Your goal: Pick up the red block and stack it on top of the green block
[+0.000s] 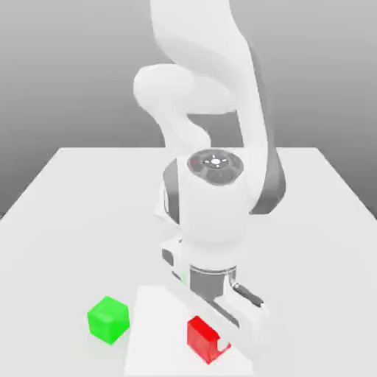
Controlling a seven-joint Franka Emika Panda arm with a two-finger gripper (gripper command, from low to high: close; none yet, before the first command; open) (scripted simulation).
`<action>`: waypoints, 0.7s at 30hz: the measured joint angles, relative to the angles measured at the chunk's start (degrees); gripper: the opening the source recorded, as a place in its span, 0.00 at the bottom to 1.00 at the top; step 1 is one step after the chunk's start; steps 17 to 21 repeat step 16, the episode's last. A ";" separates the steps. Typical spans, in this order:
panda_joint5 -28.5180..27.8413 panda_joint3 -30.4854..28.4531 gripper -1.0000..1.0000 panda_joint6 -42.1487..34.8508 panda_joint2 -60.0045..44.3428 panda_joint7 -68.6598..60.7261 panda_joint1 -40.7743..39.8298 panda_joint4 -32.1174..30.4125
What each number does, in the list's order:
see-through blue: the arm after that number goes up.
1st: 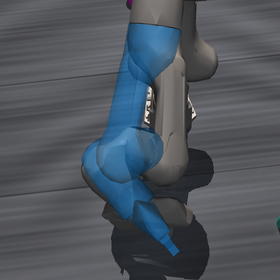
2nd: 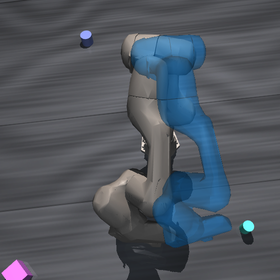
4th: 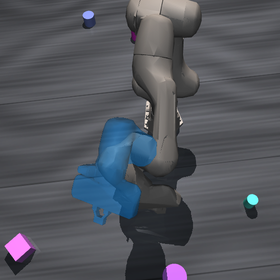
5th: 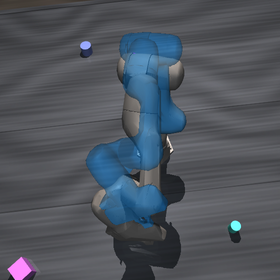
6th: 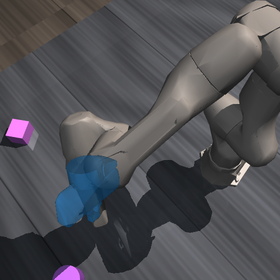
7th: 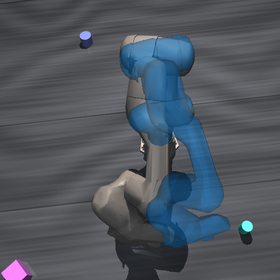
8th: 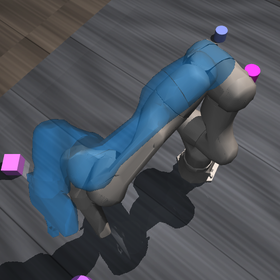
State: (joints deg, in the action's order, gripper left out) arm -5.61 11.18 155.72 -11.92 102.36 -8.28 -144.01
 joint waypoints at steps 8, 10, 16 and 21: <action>5.28 -7.54 0.00 -3.41 11.14 -13.20 -17.04 -7.47; 4.69 -6.28 0.00 -0.53 8.58 -13.33 -17.11 -7.76; 2.94 -6.64 1.00 6.11 1.74 -12.25 -16.23 -7.60; 2.94 -6.64 1.00 6.11 1.74 -12.25 -16.23 -7.60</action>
